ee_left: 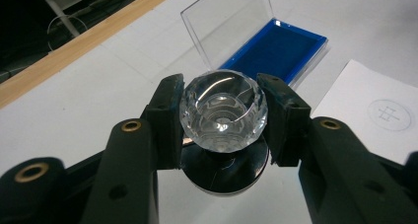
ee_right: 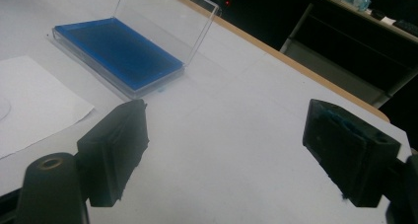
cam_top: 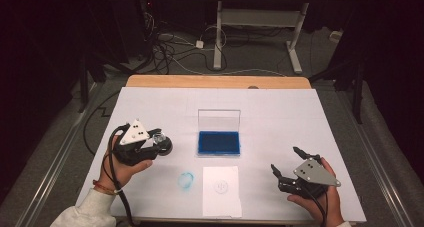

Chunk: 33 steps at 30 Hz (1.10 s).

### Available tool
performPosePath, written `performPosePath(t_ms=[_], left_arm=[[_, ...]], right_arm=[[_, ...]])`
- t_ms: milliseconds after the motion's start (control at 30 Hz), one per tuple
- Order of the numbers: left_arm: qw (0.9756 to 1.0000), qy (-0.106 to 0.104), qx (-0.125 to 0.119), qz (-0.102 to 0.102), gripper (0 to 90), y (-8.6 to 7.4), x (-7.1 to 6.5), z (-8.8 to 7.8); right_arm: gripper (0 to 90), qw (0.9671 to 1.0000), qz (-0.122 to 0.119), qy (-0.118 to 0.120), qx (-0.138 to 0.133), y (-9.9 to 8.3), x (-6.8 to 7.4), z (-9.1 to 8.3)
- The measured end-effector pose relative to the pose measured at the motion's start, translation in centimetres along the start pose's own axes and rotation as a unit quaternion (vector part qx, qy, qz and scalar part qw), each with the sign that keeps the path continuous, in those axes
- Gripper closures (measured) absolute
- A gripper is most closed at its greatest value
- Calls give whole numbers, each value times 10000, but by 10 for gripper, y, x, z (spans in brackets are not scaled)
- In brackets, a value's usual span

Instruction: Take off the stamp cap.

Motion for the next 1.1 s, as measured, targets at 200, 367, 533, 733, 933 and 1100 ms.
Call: performPosePath(t_ms=[200,367,533,733,933,1100], left_arm=[[9998,-146,-100,47,546,15,-3,9],[9994,-275,-179,96,546,28,-5,20],[9986,-442,-285,104,546,40,-11,30],[9969,-663,-418,104,546,56,-20,41],[9939,-890,-649,-1,546,71,-31,48],[9907,-1079,-809,-181,546,77,-39,53]], right_arm=[[176,10000,-57,2,69,-3,1,0],[181,9998,55,137,113,-2,2,3],[232,9988,132,397,238,1,12,14],[180,9966,33,742,349,10,33,28],[172,9927,62,1169,279,27,59,50],[190,9877,63,1547,227,37,86,67]])
Point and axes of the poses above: each handheld gripper's, and its own axes: z roughly forward along the jaws, y roughly out of its top, x roughly to its left, the point moved 7 cm from there along z, roughly forward along the jaws, and after that the axes turned 13 degrees about z, right-handed, at the moved point
